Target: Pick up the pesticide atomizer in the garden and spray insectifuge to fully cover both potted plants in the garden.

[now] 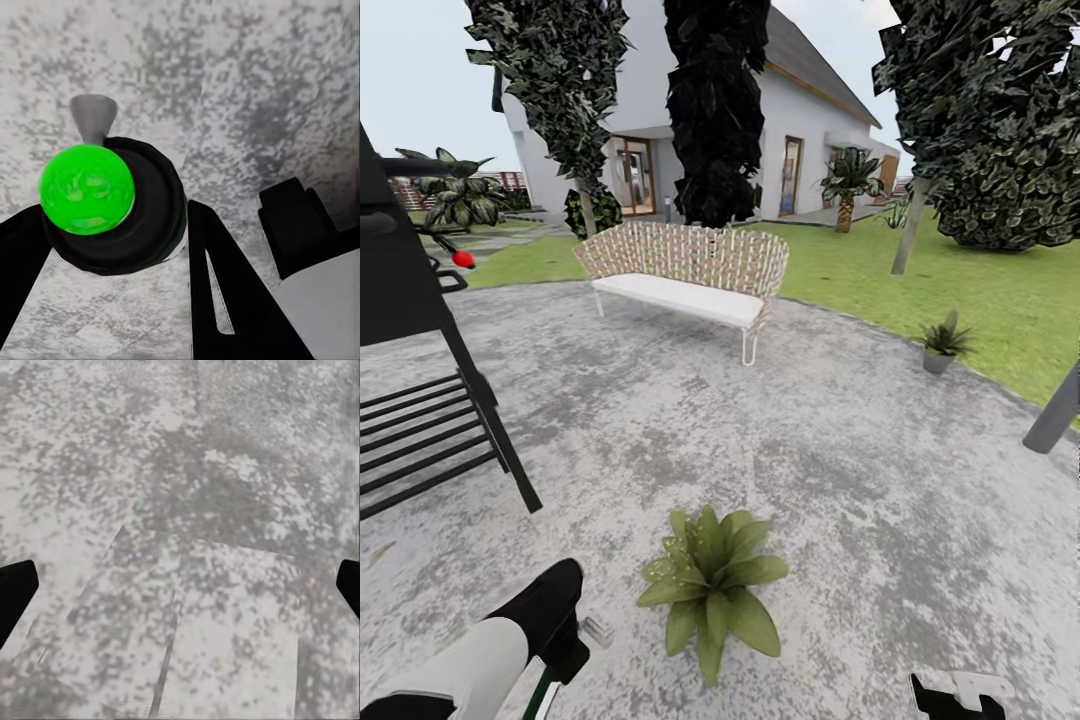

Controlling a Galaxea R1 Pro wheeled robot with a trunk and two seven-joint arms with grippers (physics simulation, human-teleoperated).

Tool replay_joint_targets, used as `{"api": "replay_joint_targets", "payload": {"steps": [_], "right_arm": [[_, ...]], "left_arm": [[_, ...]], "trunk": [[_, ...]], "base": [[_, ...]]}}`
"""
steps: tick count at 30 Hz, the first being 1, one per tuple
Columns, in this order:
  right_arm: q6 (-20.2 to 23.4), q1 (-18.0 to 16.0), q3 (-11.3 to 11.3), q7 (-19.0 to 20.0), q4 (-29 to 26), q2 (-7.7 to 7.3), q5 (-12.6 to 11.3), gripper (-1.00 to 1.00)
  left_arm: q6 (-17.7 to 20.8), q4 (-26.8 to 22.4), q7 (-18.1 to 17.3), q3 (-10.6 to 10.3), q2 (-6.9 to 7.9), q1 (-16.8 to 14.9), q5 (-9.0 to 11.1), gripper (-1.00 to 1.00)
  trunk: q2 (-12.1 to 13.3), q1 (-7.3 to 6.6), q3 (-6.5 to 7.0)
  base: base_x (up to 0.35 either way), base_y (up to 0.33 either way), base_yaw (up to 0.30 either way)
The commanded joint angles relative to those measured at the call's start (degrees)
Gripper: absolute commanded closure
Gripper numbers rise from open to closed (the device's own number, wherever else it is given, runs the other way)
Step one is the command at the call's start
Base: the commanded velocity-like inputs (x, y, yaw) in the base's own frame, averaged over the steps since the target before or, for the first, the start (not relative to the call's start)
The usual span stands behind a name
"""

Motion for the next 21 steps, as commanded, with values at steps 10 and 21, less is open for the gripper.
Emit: {"api": "replay_joint_targets", "payload": {"steps": [10,21], "right_arm": [[-0.2,-0.04,-0.5,0.48,0.06,0.12,0.25,-1.0],[-0.2,-0.04,-0.5,0.48,0.06,0.15,0.25,-1.0]], "left_arm": [[0.34,-0.08,-0.43,-0.28,0.69,-0.02,-0.24,1.0],[0.53,-0.27,-0.29,-0.02,1.29,-0.38,-0.23,1.0]], "trunk": [[-0.02,-0.01,-0.05],[-0.02,-0.01,-0.05]], "base": [[0.005,-0.212,0.077],[0.0,-0.005,0.271]]}}
